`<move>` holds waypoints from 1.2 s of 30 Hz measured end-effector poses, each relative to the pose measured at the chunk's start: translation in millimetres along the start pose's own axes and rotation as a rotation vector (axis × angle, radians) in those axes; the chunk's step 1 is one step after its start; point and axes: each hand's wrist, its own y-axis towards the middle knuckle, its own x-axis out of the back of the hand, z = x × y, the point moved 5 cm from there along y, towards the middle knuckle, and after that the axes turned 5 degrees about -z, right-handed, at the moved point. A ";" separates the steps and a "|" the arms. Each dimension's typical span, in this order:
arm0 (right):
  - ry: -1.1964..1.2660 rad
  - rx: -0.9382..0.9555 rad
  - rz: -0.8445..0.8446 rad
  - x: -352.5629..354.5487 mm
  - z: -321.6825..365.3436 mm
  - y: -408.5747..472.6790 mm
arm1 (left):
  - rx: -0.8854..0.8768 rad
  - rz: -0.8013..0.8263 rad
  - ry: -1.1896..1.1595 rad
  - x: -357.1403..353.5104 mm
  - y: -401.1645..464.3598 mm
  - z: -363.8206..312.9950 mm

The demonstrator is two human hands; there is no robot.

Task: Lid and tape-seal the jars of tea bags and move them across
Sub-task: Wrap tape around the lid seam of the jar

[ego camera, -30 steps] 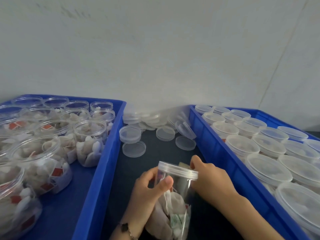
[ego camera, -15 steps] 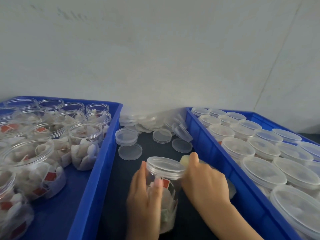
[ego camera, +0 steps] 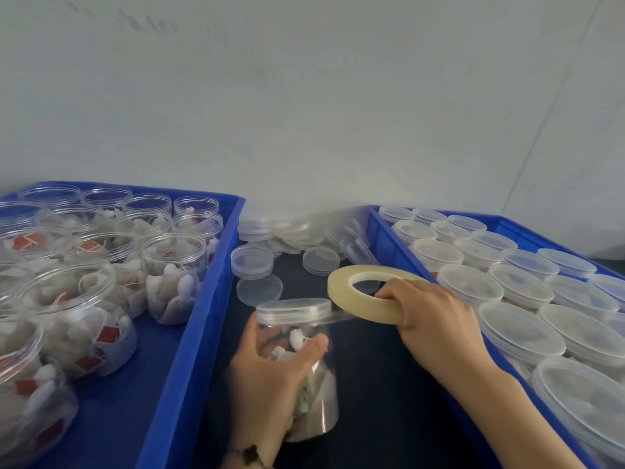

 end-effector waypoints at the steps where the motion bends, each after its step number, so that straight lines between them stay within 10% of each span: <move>1: -0.011 0.021 -0.006 0.0 1.1 1.7 | 0.016 0.021 -0.044 1.4 0.9 -0.9; 15: -0.034 0.047 0.050 -13.5 1.9 16.2 | -0.025 0.198 -0.190 -3.0 -3.7 -15.0; 28: -0.108 -0.118 -0.313 35.0 11.6 -13.7 | -0.137 -0.253 0.221 14.1 -0.6 -9.0; 36: -0.124 -0.162 -0.074 10.7 3.7 -1.4 | -0.085 -0.029 -0.016 7.6 -2.3 -9.1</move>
